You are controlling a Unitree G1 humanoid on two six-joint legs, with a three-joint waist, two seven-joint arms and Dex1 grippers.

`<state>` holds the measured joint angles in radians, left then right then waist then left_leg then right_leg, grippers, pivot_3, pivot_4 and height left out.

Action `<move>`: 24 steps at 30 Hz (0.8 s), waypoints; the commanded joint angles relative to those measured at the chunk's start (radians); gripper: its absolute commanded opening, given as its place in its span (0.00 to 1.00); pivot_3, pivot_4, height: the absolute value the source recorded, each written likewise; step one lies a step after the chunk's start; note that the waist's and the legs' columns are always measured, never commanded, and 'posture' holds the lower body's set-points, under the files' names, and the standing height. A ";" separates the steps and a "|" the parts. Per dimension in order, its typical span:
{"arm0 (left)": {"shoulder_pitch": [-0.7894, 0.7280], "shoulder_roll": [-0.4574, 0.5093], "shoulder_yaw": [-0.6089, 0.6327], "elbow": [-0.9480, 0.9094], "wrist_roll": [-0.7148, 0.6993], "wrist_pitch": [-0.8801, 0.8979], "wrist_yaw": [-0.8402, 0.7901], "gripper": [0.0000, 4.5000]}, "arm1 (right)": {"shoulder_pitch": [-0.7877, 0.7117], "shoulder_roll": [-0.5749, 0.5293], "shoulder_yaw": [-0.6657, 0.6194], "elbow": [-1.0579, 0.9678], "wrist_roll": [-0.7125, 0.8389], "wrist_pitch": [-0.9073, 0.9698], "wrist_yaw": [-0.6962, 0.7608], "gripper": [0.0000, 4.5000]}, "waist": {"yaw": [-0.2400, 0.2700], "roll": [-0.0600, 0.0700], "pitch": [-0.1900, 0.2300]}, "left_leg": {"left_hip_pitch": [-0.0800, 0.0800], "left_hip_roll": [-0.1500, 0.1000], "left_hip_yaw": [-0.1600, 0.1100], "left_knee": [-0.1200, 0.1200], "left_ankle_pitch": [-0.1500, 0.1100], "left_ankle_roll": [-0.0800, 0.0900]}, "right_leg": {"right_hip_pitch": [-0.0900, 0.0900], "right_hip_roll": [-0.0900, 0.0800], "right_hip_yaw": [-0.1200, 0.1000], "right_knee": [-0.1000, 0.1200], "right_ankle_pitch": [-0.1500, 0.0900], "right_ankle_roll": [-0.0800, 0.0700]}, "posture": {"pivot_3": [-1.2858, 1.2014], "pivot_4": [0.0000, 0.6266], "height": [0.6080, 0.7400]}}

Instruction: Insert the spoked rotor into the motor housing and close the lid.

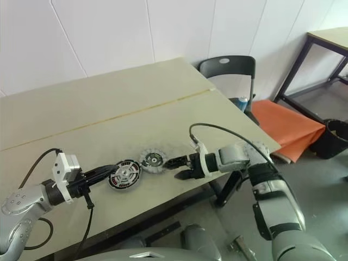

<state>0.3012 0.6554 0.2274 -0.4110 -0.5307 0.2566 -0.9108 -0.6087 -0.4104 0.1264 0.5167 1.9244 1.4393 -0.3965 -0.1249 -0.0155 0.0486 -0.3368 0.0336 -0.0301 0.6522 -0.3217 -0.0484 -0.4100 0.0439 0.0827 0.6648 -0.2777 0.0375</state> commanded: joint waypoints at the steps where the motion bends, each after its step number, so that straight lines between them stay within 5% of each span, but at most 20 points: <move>1: -0.009 0.004 0.013 -0.019 -0.001 -0.007 0.004 0.00 | 0.003 0.055 -0.078 -0.073 0.048 -0.126 -0.186 0.99 | -0.004 0.000 0.000 | 0.000 0.000 0.000 0.000 0.000 0.000 | 0.000 0.000 0.000 0.000 0.000 0.000 | 0.52 0.00 1.00; 9: -0.007 0.001 0.007 -0.016 0.002 -0.007 0.014 0.00 | -0.002 0.171 -0.179 -0.107 0.048 -0.174 -0.358 0.99 | 0.002 0.001 0.000 | -0.003 0.000 0.000 -0.002 0.000 0.000 | -0.002 -0.001 0.000 -0.002 0.000 0.001 | 0.52 0.00 1.00; 24: -0.019 0.002 0.001 0.001 0.012 -0.010 0.018 0.00 | -0.046 0.155 -0.168 -0.043 0.048 -0.036 -0.324 0.99 | 0.002 0.002 0.001 | -0.003 0.000 0.000 -0.003 0.000 0.000 | -0.002 -0.002 0.000 -0.003 0.000 0.001 | 0.52 0.00 1.00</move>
<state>0.2989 0.6549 0.2200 -0.4025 -0.5192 0.2564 -0.8925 -0.6247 -0.2650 -0.0387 0.4777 1.9575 1.3972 -0.7308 -0.1227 -0.0135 0.0492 -0.3396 0.0337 -0.0299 0.6485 -0.3219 -0.0480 -0.4125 0.0425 0.0829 0.6615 -0.2778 0.0387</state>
